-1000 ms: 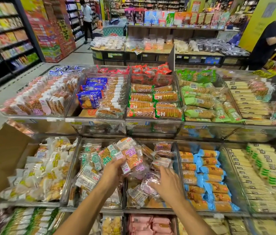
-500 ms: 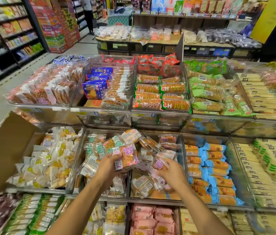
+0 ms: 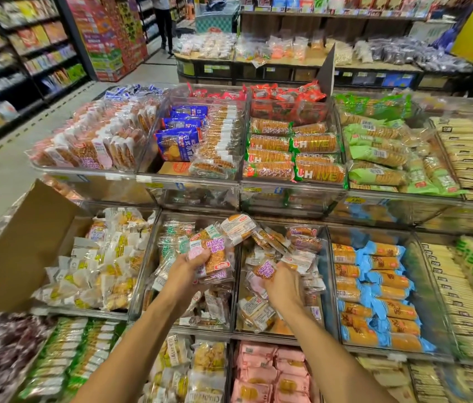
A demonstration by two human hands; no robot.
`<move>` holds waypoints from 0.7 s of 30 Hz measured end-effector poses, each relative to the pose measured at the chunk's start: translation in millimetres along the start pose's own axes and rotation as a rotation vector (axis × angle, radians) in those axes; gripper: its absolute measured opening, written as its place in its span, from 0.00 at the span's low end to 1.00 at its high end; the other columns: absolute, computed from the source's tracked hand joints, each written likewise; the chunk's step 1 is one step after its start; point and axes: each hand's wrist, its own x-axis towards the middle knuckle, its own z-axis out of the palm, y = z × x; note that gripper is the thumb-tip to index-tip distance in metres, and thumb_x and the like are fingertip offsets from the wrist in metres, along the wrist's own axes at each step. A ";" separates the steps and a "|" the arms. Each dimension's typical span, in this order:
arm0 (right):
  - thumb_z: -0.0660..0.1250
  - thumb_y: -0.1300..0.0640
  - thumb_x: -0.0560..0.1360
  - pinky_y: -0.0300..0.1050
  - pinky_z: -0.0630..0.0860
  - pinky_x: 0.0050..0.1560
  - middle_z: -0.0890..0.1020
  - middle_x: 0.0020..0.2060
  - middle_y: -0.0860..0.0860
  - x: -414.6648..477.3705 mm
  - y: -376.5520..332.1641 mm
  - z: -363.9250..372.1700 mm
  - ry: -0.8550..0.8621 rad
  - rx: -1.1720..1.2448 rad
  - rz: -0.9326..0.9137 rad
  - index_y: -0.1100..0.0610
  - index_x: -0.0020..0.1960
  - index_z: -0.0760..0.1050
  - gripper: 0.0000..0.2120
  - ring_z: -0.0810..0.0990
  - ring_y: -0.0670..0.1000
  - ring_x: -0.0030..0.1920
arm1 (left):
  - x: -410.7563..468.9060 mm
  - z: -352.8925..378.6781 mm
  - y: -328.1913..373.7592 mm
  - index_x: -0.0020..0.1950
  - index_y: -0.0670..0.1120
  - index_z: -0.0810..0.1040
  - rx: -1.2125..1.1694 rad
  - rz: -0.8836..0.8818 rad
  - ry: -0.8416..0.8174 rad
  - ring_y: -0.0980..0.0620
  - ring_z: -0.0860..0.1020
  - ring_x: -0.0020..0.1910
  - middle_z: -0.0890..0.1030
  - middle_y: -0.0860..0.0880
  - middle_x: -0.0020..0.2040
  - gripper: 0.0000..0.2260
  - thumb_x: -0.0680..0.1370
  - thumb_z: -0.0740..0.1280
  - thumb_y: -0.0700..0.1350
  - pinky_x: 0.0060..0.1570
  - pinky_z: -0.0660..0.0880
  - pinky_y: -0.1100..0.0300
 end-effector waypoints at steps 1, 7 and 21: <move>0.76 0.49 0.77 0.42 0.72 0.32 0.80 0.40 0.50 2.0 -1.7 -0.7 -0.027 0.012 0.036 0.61 0.65 0.75 0.23 0.81 0.49 0.38 | -1.4 -0.8 0.8 0.68 0.37 0.74 0.003 0.004 -0.006 0.43 0.86 0.51 0.86 0.39 0.57 0.18 0.82 0.69 0.45 0.49 0.81 0.47; 0.76 0.47 0.77 0.47 0.76 0.41 0.81 0.49 0.52 10.8 -11.6 -5.0 -0.065 0.096 0.126 0.58 0.70 0.72 0.28 0.82 0.52 0.46 | -6.4 -0.2 -2.7 0.72 0.36 0.69 -0.002 -0.004 -0.015 0.43 0.86 0.53 0.87 0.41 0.55 0.24 0.81 0.71 0.45 0.60 0.79 0.40; 0.76 0.57 0.78 0.52 0.82 0.57 0.76 0.71 0.59 20.1 7.8 -17.8 -0.247 0.805 0.343 0.59 0.79 0.64 0.35 0.78 0.59 0.65 | -7.3 -2.7 -4.1 0.68 0.41 0.73 0.006 -0.008 -0.034 0.40 0.86 0.53 0.85 0.38 0.58 0.16 0.82 0.70 0.43 0.50 0.82 0.47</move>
